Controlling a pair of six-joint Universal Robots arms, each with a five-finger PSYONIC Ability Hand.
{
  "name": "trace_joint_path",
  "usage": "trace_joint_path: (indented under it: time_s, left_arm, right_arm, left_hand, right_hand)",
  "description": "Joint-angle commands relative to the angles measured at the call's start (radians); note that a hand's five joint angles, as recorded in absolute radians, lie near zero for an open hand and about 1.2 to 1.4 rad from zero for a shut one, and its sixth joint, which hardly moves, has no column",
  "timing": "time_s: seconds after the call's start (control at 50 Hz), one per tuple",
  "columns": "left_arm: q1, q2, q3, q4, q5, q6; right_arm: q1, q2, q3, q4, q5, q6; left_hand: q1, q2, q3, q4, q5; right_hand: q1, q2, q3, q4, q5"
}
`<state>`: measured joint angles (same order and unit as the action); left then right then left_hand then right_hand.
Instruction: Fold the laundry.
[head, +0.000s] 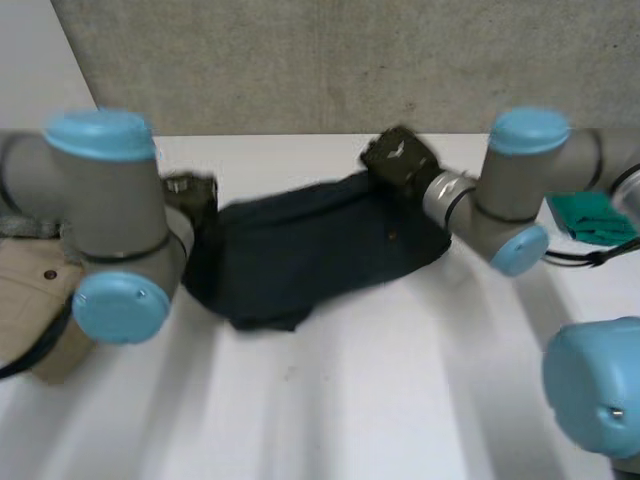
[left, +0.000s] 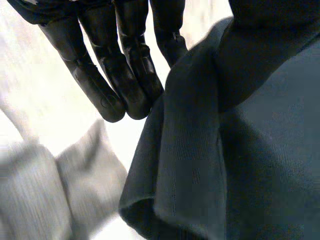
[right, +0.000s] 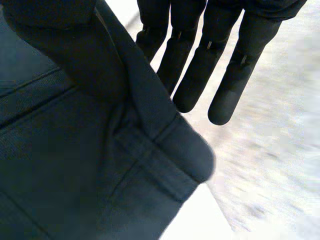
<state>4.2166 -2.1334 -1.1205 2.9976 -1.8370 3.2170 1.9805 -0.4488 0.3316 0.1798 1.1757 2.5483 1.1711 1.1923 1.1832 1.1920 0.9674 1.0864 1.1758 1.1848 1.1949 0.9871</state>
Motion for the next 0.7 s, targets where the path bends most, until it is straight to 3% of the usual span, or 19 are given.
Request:
trace_joint_path:
  time_s: [0.02, 0.16, 0.28, 0.38, 0.54, 0.7]
  left_arm:
    - [0.000, 0.153, 0.120, 0.006, 0.088, 0.058]
    - [-0.016, 0.230, 0.231, -0.068, 0.224, 0.075]
    - [-0.027, 0.204, 0.240, -0.141, 0.297, 0.075]
    - [-0.040, 0.089, 0.226, -0.148, 0.298, 0.093]
    - [-0.038, -0.176, 0.246, -0.164, 0.211, 0.204]
    - [-0.047, -0.200, 0.219, -0.200, 0.101, 0.245]
  right_arm:
    - [-0.077, -0.369, 0.249, 0.062, 0.137, 0.069]
    - [-0.130, -0.733, 0.521, 0.158, 0.093, 0.109]
    - [-0.140, -0.844, 0.644, 0.211, 0.084, 0.109]
    - [-0.120, -0.828, 0.739, 0.277, 0.082, 0.106]
    - [-0.088, -0.613, 0.836, 0.253, 0.134, 0.081]
    - [-0.060, -0.507, 0.810, 0.222, 0.246, 0.078]
  left_hand:
    - [0.225, 0.204, 0.213, 0.204, 0.254]
    - [0.225, 0.204, 0.213, 0.204, 0.254]
    - [0.225, 0.204, 0.213, 0.204, 0.254]
    - [0.225, 0.204, 0.213, 0.204, 0.254]
    - [-0.229, -0.250, -0.241, -0.250, -0.200]
    - [-0.534, -0.555, -0.546, -0.555, -0.505]
  right_hand:
    - [0.310, 0.220, 0.211, 0.201, 0.235]
    - [0.310, 0.220, 0.211, 0.201, 0.235]
    - [0.310, 0.220, 0.211, 0.201, 0.235]
    - [0.310, 0.220, 0.211, 0.201, 0.235]
    - [0.310, 0.220, 0.211, 0.201, 0.235]
    - [0.310, 0.220, 0.211, 0.201, 0.235]
